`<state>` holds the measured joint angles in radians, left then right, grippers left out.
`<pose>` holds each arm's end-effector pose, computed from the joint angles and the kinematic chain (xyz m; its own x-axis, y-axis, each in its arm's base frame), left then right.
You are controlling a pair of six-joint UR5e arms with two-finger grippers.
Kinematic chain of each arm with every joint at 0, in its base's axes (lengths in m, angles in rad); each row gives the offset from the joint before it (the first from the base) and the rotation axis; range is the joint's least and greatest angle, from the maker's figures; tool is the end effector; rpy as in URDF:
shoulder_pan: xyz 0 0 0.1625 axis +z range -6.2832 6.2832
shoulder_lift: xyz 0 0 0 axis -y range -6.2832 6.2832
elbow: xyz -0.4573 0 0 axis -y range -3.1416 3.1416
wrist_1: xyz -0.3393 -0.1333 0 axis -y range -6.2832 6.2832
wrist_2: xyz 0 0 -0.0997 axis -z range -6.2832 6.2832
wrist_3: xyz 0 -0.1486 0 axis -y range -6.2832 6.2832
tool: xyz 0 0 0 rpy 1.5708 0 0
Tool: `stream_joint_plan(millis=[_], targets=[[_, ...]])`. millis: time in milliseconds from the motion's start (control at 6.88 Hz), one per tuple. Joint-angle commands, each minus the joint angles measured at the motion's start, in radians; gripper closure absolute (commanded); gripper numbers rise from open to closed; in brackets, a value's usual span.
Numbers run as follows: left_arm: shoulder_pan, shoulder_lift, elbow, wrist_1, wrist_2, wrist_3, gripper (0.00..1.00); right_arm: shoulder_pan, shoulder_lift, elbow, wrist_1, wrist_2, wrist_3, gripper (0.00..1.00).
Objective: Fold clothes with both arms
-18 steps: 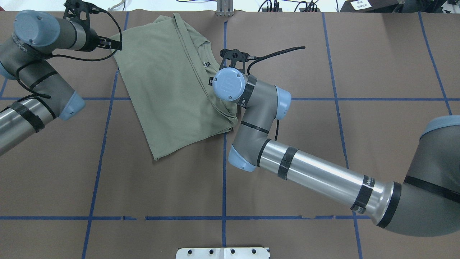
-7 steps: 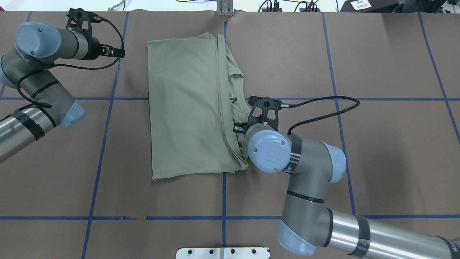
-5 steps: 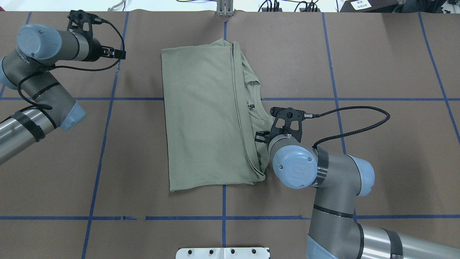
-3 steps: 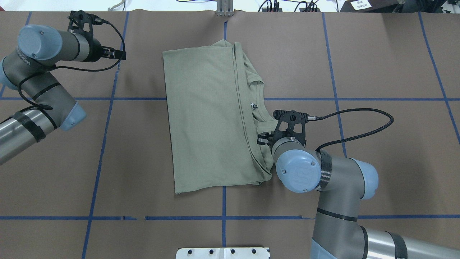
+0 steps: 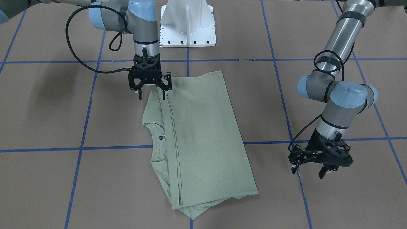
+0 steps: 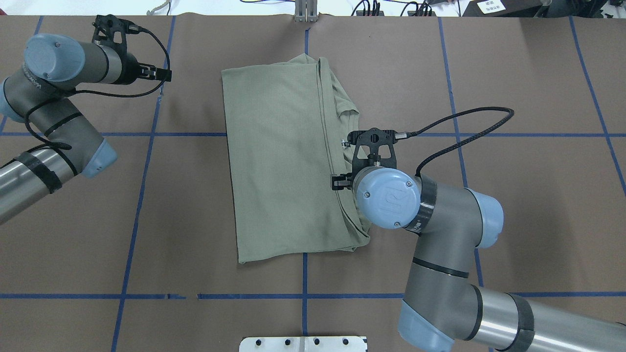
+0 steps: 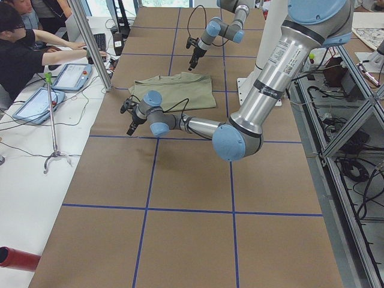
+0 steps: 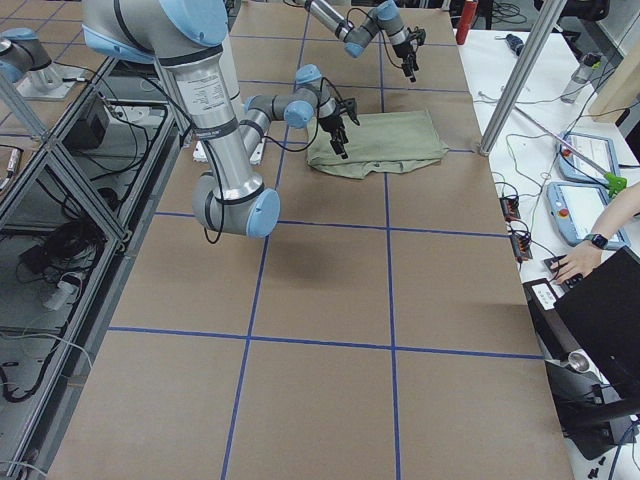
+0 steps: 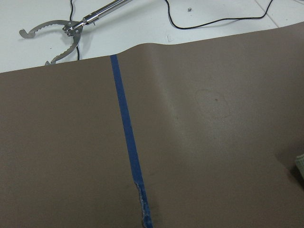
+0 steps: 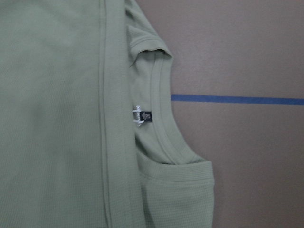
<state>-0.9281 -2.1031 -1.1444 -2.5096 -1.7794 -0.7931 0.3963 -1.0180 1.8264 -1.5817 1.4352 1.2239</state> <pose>0.3646 -0.6580 0.5074 0.6886 0.2256 -0.6891 0.2704 0.8020 0.5327 -0.5399 -0.3922 0.3378 0.7664 -0.0445 0.6409 -0.2245 0.9161 0.3321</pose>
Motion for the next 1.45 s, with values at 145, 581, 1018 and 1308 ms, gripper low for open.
stream_joint_plan(millis=[145,581,1018,1308], targets=[[0.0,0.005,0.0,-0.001,0.0,0.0,0.0,-0.039,0.067,-0.081,-0.089,0.125,-0.291,0.0],[0.0,0.006,0.0,-0.001,0.0,-0.002,0.0,-0.066,0.061,-0.105,-0.089,0.094,-0.294,0.32],[0.0,0.006,0.0,0.0,0.0,0.0,0.0,-0.065,0.062,-0.101,-0.089,0.097,-0.3,0.96],[0.002,0.006,0.0,-0.001,0.0,0.0,0.0,-0.057,0.053,-0.095,-0.09,0.094,-0.296,1.0]])
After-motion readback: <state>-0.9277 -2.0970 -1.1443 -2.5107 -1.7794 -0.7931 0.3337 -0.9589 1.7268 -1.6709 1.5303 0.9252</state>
